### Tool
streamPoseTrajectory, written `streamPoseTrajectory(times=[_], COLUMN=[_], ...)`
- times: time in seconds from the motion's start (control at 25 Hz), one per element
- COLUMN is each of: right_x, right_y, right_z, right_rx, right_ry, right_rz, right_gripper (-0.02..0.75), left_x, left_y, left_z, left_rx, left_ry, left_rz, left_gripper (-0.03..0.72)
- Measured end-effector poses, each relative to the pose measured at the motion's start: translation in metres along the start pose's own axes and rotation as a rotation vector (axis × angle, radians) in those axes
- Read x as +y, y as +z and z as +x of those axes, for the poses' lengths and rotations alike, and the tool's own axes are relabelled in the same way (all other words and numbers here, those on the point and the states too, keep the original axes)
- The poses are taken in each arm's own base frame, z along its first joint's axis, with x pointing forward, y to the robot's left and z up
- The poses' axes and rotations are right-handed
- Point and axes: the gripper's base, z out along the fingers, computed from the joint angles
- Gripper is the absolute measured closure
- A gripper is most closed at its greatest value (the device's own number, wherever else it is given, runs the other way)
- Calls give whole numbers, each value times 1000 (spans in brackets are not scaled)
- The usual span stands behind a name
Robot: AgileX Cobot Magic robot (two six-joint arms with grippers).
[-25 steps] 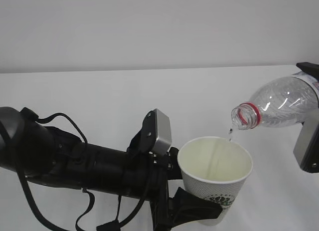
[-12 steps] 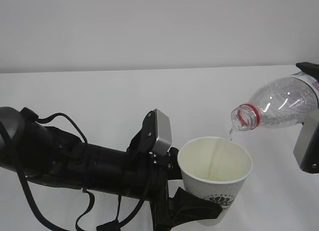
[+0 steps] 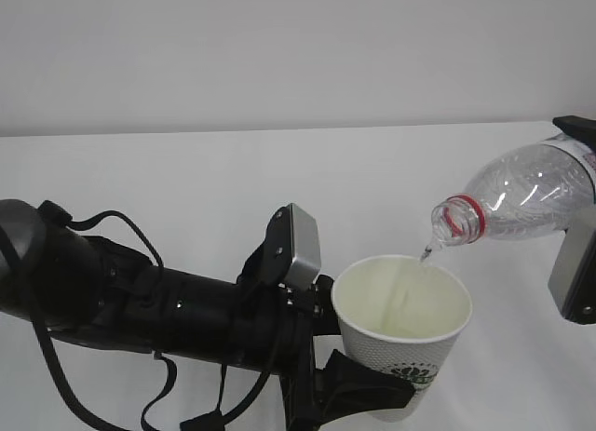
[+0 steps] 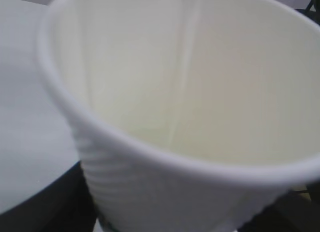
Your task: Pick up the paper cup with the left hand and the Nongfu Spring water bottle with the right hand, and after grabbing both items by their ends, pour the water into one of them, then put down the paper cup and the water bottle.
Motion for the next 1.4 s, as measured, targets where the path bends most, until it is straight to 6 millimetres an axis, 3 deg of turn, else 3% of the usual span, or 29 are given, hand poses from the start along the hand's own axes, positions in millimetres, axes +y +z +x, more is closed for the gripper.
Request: streamPoseTrajectory(times=[1.4], right_x=[-2], right_y=[1], right_z=[0], right_rx=[-1], right_ry=[-2], right_rz=[9], right_gripper=[256], left_x=[0], left_y=[0], left_z=[1], left_rx=[6], left_ry=[0], left_rz=[-4], left_gripper=[162])
